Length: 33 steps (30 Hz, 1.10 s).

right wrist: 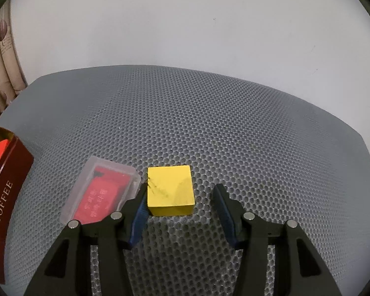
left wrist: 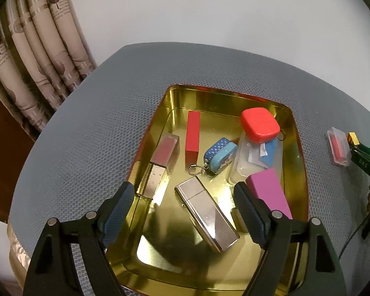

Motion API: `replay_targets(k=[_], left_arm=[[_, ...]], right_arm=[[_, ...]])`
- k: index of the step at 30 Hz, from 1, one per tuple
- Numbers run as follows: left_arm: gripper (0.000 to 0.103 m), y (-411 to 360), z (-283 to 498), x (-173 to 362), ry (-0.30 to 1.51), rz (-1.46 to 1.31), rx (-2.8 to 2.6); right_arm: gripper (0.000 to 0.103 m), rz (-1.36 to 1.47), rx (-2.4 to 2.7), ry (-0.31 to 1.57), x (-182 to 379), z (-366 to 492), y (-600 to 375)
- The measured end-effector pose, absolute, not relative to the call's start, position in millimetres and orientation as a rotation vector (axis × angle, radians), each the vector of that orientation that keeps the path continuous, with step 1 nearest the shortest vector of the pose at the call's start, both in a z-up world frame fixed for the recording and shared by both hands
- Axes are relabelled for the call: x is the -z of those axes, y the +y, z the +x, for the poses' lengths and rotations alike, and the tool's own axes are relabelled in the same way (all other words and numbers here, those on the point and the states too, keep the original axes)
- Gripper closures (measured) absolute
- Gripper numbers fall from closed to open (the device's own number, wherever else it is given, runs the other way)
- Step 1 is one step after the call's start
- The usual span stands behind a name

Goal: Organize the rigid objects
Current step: 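Grasp the yellow cube with the right gripper, then grasp the clear box with red card using the left gripper while the right holds the yellow cube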

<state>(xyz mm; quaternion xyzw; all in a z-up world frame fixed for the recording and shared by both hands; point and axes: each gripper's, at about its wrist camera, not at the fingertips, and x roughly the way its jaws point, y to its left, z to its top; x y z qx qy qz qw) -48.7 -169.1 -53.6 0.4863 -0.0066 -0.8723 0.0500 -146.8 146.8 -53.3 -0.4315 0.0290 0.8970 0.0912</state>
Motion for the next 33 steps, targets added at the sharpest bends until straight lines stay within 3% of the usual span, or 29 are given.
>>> replay_targets(k=[4,18,33], left_arm=[[0.023,-167.2,-51.7,57.2,-0.042,1.485,2.647],[0.023,-145.1,-53.3,53.5,-0.009,1.465,2.642],[0.020,-45.2,-73.5,39.4,-0.150,1.529,2.756]], right_arm=[[0.072,-1.281,-2.683,0.082,54.9,-147.0,141.0],[0.072,-1.277,-2.677,0.052,56.0,-108.9,153.9],[0.072,-1.259,-2.654,0.107,62.8,-81.4,173.0]])
